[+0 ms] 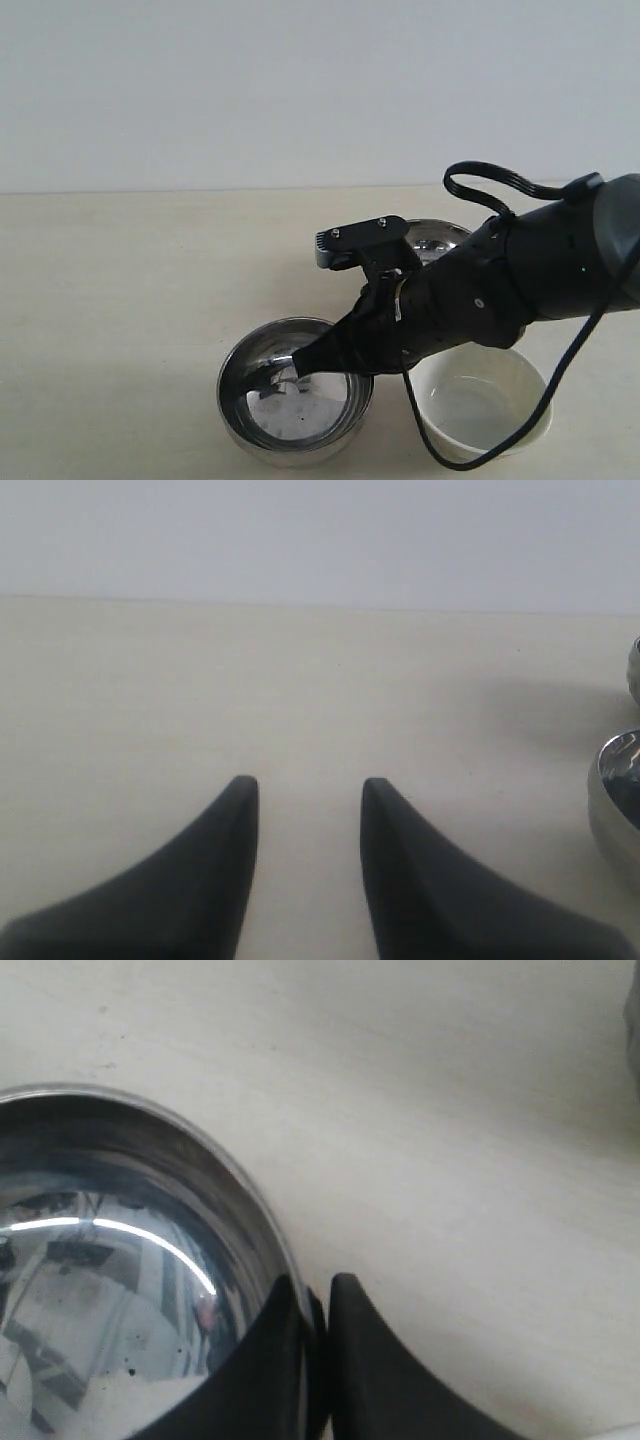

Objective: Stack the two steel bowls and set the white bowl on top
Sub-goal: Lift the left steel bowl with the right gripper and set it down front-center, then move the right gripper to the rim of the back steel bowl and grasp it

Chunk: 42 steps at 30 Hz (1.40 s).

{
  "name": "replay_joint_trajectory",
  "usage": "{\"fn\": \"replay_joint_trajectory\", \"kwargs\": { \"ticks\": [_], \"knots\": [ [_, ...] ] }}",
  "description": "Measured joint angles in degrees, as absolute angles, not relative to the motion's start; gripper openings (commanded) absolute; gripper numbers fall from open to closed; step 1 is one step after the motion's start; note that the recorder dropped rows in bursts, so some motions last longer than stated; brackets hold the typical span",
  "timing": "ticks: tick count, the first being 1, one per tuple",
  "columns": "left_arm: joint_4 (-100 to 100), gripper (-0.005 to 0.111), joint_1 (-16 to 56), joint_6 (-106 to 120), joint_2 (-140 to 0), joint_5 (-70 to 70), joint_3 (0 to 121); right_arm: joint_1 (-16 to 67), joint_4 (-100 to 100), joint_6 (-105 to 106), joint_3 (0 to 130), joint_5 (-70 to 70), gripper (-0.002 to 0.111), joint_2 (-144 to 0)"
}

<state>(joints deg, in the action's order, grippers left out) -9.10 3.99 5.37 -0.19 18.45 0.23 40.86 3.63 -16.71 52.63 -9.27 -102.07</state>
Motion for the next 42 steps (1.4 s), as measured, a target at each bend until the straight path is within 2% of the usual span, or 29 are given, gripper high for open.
{"fn": "replay_joint_trajectory", "kwargs": {
  "ticks": [15,17,22,25,33,42],
  "knots": [
    [-9.1,0.032,4.0,5.4,-0.2,18.4,0.2,40.8,3.5,-16.5,52.5,-7.0,0.001,-104.5],
    [-9.1,0.032,4.0,5.4,-0.2,18.4,0.2,40.8,3.5,-16.5,52.5,-7.0,0.007,-104.5],
    [-9.1,0.032,4.0,5.4,-0.2,18.4,0.2,40.8,3.5,-16.5,52.5,-7.0,0.041,-104.5],
    [-9.1,0.032,4.0,5.4,-0.2,18.4,0.2,40.8,3.5,-16.5,52.5,-6.3,0.052,-104.4],
    [-9.1,0.032,4.0,5.4,-0.2,18.4,0.2,39.8,3.5,-15.9,55.4,-6.8,0.054,-97.4],
    [-9.1,0.032,4.0,5.4,-0.2,18.4,0.2,26.4,3.5,-17.8,61.6,-15.1,0.054,-94.8]
  ]
}}
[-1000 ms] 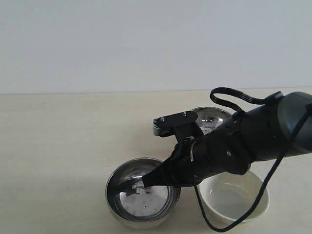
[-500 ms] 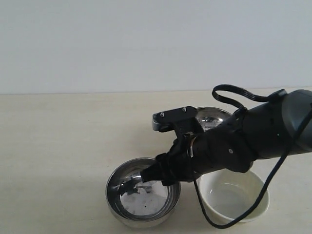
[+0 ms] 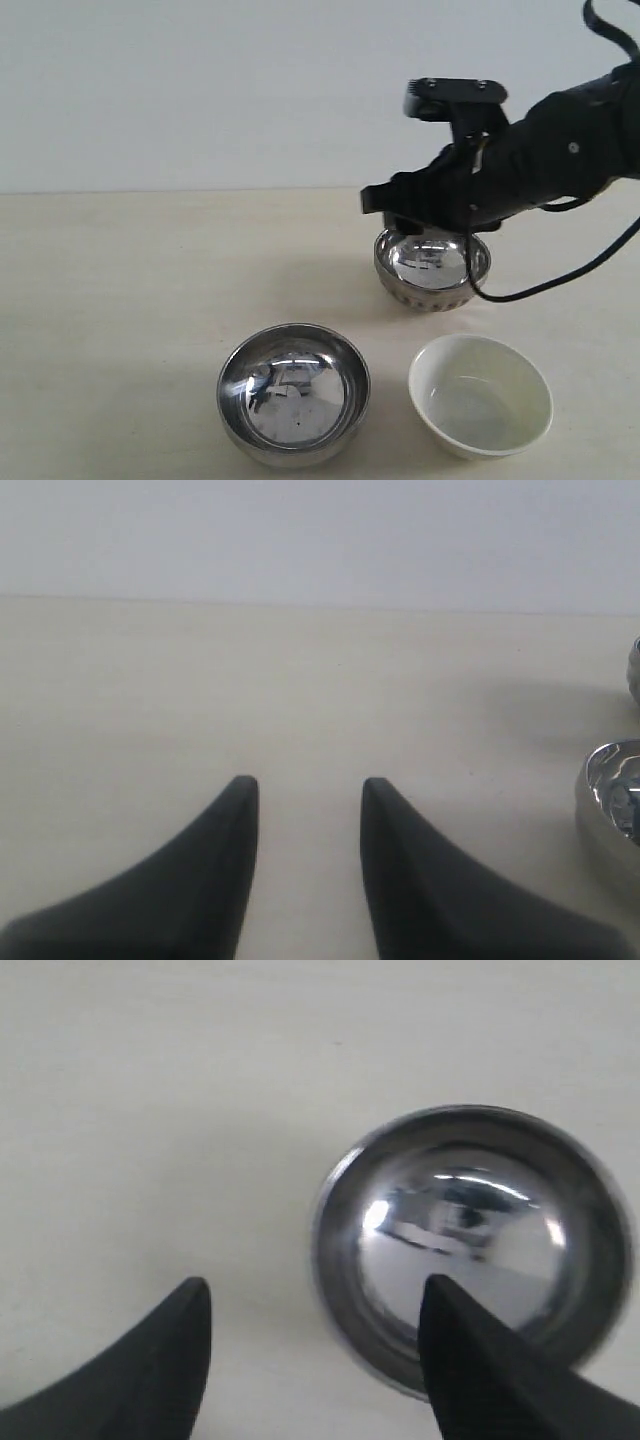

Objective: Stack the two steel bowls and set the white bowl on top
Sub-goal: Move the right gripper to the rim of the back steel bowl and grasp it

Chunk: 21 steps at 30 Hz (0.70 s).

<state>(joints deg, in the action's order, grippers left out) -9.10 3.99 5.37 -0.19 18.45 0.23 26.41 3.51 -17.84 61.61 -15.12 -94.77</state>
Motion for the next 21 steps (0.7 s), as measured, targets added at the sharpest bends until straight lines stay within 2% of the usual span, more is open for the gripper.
{"fn": "replay_joint_trajectory", "kwargs": {
  "ticks": [5,9,18,21],
  "knots": [
    [-9.1,0.032,4.0,5.4,-0.2,18.4,0.2,18.5,3.5,-18.7,61.6,-19.1,0.054,-94.9],
    [-9.1,0.032,4.0,5.4,-0.2,18.4,0.2,15.2,3.5,-19.0,61.6,-20.9,0.054,-97.2],
    [-9.1,0.032,4.0,5.4,-0.2,18.4,0.2,14.7,3.5,-18.9,61.6,-16.2,0.054,-105.6],
    [-9.1,0.032,4.0,5.4,-0.2,18.4,0.2,14.7,3.5,-19.6,61.6,-13.3,0.044,-107.9]
  ]
}}
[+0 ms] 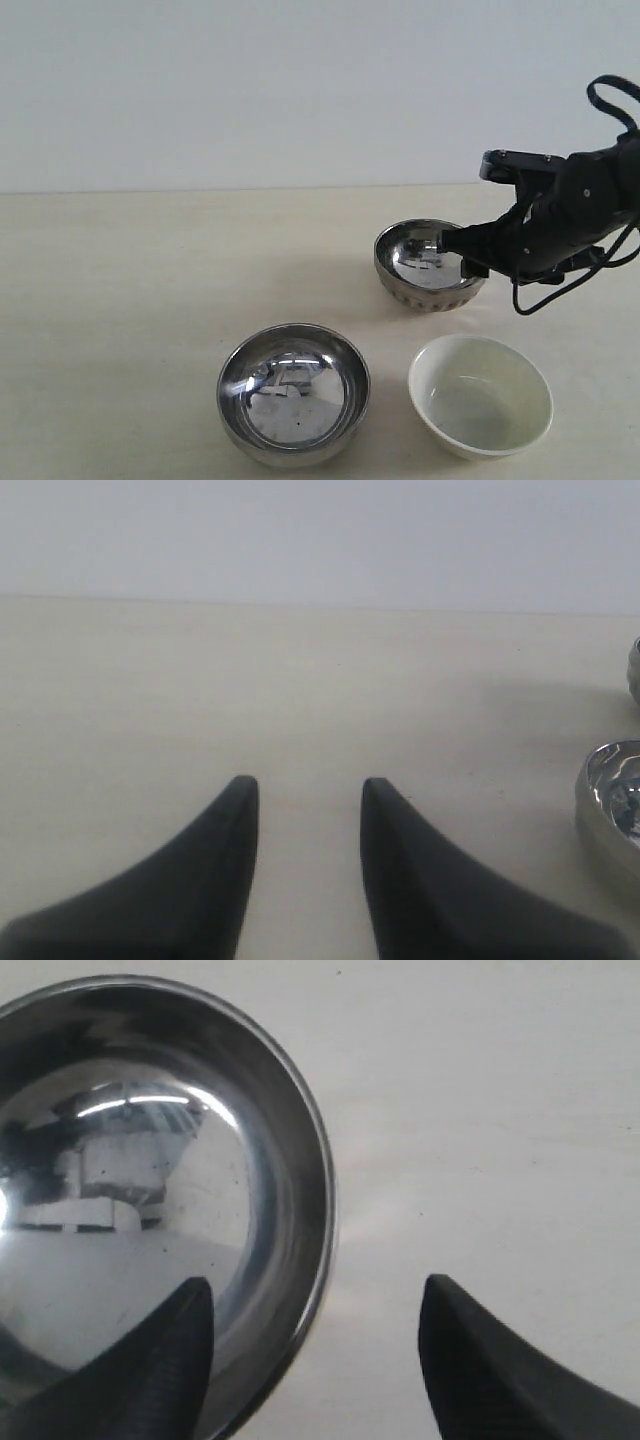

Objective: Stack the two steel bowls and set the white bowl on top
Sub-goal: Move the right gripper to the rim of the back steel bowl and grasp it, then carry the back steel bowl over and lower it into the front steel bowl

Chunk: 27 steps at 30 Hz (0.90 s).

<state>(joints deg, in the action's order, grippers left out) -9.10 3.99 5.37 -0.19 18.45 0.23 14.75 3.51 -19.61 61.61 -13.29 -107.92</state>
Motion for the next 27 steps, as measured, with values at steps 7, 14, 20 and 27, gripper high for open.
{"fn": "replay_joint_trajectory", "kwargs": {
  "ticks": [7,14,20,27],
  "knots": [
    [-9.1,0.032,4.0,5.4,-0.2,18.4,0.2,14.6,3.5,-19.5,61.6,-9.4,0.000,-110.5],
    [-9.1,0.032,4.0,5.4,-0.2,18.4,0.2,14.6,3.5,-18.7,61.6,-7.4,0.000,-104.4],
    [-9.1,0.032,4.0,5.4,-0.2,18.4,0.2,22.0,3.5,-17.8,61.6,-11.4,0.000,-96.9],
    [-9.1,0.032,4.0,5.4,-0.2,18.4,0.2,35.8,3.5,-16.1,61.6,-16.7,0.000,-96.7]
  ]
}}
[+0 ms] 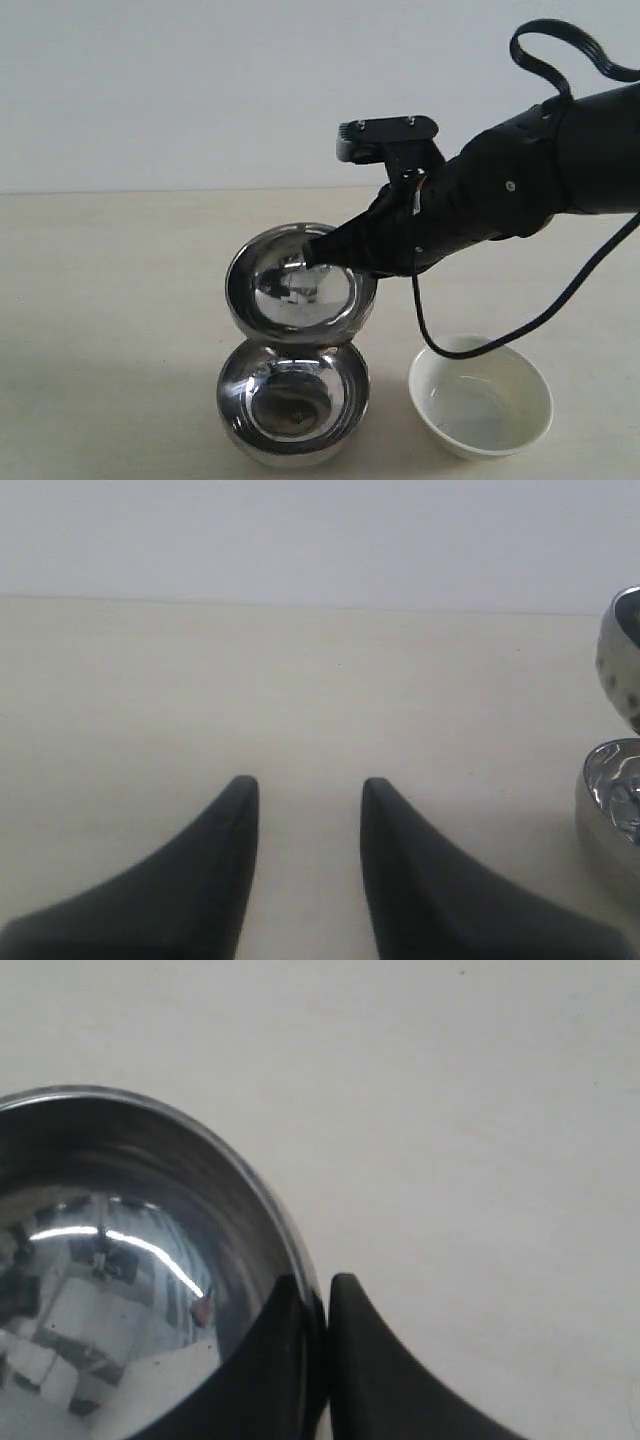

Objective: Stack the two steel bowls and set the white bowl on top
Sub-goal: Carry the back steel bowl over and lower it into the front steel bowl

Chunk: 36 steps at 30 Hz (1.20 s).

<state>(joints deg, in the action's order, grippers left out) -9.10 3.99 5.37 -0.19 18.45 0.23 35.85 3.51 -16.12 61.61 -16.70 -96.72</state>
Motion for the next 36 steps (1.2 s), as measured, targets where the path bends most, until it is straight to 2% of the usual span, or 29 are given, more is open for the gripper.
{"fn": "replay_joint_trajectory", "kwargs": {
  "ticks": [5,30,32,36],
  "knots": [
    [-9.1,0.032,4.0,5.4,-0.2,18.4,0.2,38.3,3.5,-15.6,61.6,-21.9,0.000,-97.0],
    [-9.1,0.032,4.0,5.4,-0.2,18.4,0.2,41.0,2.1,-13.6,61.0,-21.8,0.000,-102.2],
    [-9.1,0.032,4.0,5.4,-0.2,18.4,0.2,41.0,2.1,-13.4,61.0,-21.8,0.005,-102.2],
    [-9.1,0.032,4.0,5.4,-0.2,18.4,0.2,41.0,2.1,-13.0,61.0,-21.7,0.031,-102.2]
  ]
}}
